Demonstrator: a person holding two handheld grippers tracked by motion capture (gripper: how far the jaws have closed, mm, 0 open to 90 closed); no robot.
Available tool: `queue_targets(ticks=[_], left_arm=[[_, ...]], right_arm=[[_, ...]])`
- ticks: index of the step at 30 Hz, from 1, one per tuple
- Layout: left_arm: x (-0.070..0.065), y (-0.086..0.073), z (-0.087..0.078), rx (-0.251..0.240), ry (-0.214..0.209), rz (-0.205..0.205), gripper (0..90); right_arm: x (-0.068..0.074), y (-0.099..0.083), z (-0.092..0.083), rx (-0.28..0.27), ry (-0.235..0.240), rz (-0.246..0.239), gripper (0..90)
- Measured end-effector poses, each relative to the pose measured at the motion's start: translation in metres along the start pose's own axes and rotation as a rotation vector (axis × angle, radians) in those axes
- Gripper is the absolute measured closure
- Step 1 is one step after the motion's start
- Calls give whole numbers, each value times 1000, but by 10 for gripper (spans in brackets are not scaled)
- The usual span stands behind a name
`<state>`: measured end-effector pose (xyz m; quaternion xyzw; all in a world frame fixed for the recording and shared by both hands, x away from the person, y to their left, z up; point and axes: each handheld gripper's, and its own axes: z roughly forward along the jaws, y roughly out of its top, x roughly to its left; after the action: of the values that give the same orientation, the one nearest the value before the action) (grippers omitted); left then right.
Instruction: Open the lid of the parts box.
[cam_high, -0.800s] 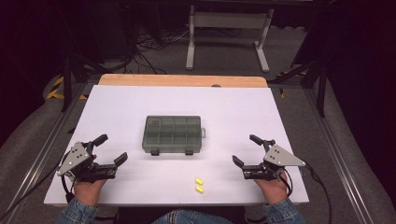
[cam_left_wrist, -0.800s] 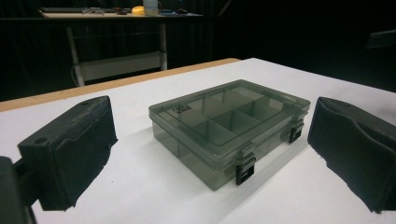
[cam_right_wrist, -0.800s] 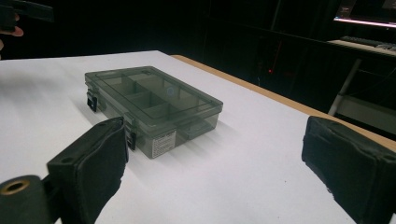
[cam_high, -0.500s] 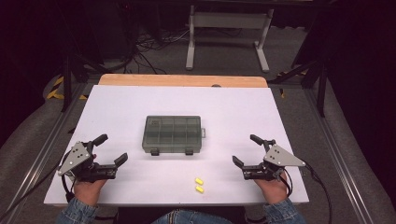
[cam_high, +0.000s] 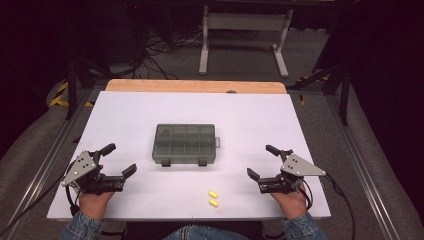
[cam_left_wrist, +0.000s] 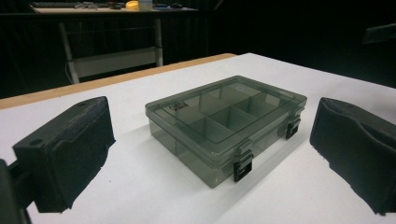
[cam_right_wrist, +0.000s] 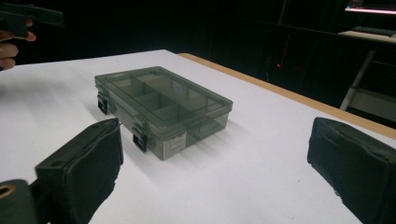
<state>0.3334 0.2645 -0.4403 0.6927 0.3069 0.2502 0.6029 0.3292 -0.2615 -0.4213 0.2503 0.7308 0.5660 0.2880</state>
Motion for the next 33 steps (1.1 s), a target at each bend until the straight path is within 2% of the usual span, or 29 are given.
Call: queue_targets(ticks=[4,10,13,15,17,19,24,27,33], left_arm=[[0,4,4,31,-2,19,3],[-1,11,19,64,-10,40,5],[3,14,23,70,-26,25,5],[6,16,25,74,-37,9,7],[8,17,27,77,-43,1,8],[9,19,28,83,-54,1,12],[14,26,34,117,-90,2,17],[17,29,37,126,-106,12,17],[23,36,50,186,-128,36,20]], right_arm=[[1,3,2,-23,27,-11,31],[0,10,17,23,55,0,38],[-1,15,26,20,71,7,43],[-2,22,33,18,104,17,47],[-3,27,40,55,131,35,46],[-3,31,47,77,142,30,46],[-1,36,61,91,142,-16,53],[-2,36,66,110,160,-5,53],[-1,35,84,179,171,-15,99]])
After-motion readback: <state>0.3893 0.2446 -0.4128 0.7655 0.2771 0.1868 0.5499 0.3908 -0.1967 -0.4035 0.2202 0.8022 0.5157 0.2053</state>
